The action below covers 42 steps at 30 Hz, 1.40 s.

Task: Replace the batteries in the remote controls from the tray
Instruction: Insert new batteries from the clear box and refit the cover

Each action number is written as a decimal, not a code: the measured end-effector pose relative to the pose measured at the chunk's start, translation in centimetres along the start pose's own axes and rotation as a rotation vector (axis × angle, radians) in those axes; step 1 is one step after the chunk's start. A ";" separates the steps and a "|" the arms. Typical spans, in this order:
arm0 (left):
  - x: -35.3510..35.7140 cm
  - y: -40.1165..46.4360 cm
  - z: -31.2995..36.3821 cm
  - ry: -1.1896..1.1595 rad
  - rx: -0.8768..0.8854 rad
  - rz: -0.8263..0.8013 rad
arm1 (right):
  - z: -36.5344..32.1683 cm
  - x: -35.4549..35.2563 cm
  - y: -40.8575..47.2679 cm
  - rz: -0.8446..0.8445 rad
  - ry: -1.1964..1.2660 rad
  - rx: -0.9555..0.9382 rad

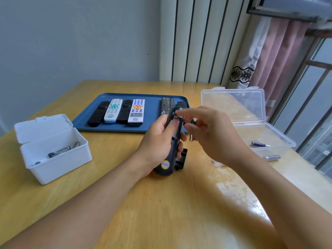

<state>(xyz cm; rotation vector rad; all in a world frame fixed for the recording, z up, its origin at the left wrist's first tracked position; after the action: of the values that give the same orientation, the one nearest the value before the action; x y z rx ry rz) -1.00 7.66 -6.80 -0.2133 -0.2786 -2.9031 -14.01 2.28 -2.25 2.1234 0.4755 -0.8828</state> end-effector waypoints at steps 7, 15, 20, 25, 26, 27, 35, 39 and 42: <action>0.1 -0.2 0.7 -0.010 0.026 0.013 | 0.5 -1.0 0.2 0.114 0.497 0.240; 0.0 -0.1 1.1 0.001 0.074 0.024 | 0.0 -0.6 0.1 0.078 0.576 0.240; -0.6 0.0 1.1 -0.003 0.053 0.103 | 0.0 -0.4 0.0 0.096 0.585 0.273; -0.2 0.0 0.9 -0.096 0.008 0.120 | -0.1 -0.3 -0.3 0.129 0.586 0.296; 0.0 -0.1 0.8 -0.118 -0.008 0.103 | -0.1 -0.3 -0.3 0.130 0.608 0.305; 0.3 -0.2 0.8 -0.131 -0.015 0.080 | -0.2 -0.4 -0.3 0.130 0.624 0.315; 1.2 -0.4 0.4 0.071 0.103 -0.124 | -0.1 -0.5 -0.4 0.122 0.702 0.415; 1.0 -0.3 0.2 0.141 0.131 -0.122 | 0.0 -0.8 -0.4 0.113 0.643 0.422; 1.0 -0.3 0.3 0.144 0.140 -0.139 | 0.1 -0.7 -0.4 0.114 0.580 0.414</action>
<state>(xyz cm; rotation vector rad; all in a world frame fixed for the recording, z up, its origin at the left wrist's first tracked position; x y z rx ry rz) -2.04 7.81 -6.39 0.0404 -0.4876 -2.9994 -14.76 2.42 -2.00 2.7660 0.4790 -0.2975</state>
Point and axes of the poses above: each hand's wrist, its own y-axis towards the middle knuckle, its own x-axis out of the palm, z = x × y, the point moved 4 cm from there along y, towards the middle knuckle, and after that the axes turned 6 degrees about -y, right-handed, at the moved point
